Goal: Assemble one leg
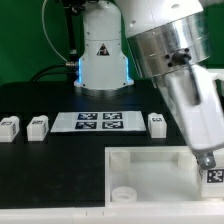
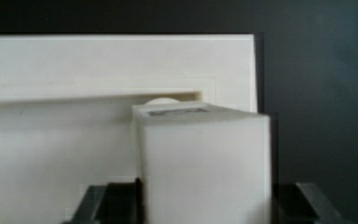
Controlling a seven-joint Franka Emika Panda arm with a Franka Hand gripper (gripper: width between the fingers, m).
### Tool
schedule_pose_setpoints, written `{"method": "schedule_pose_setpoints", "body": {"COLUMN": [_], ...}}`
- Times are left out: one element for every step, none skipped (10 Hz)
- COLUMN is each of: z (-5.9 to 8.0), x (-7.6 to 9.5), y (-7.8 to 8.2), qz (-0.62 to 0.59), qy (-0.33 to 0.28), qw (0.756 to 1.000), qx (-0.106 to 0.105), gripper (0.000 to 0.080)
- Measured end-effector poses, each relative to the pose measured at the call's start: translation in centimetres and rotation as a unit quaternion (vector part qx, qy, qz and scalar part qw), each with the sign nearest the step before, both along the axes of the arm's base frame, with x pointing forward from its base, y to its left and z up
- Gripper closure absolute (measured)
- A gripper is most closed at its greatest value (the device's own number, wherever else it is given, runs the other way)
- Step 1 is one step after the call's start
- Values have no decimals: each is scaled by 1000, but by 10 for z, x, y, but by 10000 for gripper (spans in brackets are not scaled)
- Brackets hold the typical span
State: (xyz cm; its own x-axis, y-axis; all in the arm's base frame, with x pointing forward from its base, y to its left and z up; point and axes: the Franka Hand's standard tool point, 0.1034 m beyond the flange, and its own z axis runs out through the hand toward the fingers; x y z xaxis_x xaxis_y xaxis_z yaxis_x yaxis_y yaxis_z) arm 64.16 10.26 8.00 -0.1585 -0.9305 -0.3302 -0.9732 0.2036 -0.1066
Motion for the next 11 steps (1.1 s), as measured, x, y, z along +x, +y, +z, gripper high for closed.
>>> {"method": "schedule_pose_setpoints", "body": {"z": [1, 0, 0, 0, 0, 0, 1, 0, 0, 0, 2], "x": [0, 0, 0, 0, 0, -3, 0, -1, -1, -1, 0], "y": [2, 2, 2, 2, 2, 6, 6, 5, 4, 4, 8], "qz": [-20, 6, 7, 17, 90, 168, 228, 278, 330, 388, 464], "qy": [3, -4, -4, -7, -30, -38, -64, -79, -94, -110, -119], "qw": [1000, 1000, 1000, 1000, 995, 985, 970, 956, 937, 912, 872], "qx": [2, -2, -2, -5, -19, -32, -49, -57, -68, -80, -105], "gripper": [482, 483, 386, 249, 181, 181, 155, 151, 151, 150, 150]}}
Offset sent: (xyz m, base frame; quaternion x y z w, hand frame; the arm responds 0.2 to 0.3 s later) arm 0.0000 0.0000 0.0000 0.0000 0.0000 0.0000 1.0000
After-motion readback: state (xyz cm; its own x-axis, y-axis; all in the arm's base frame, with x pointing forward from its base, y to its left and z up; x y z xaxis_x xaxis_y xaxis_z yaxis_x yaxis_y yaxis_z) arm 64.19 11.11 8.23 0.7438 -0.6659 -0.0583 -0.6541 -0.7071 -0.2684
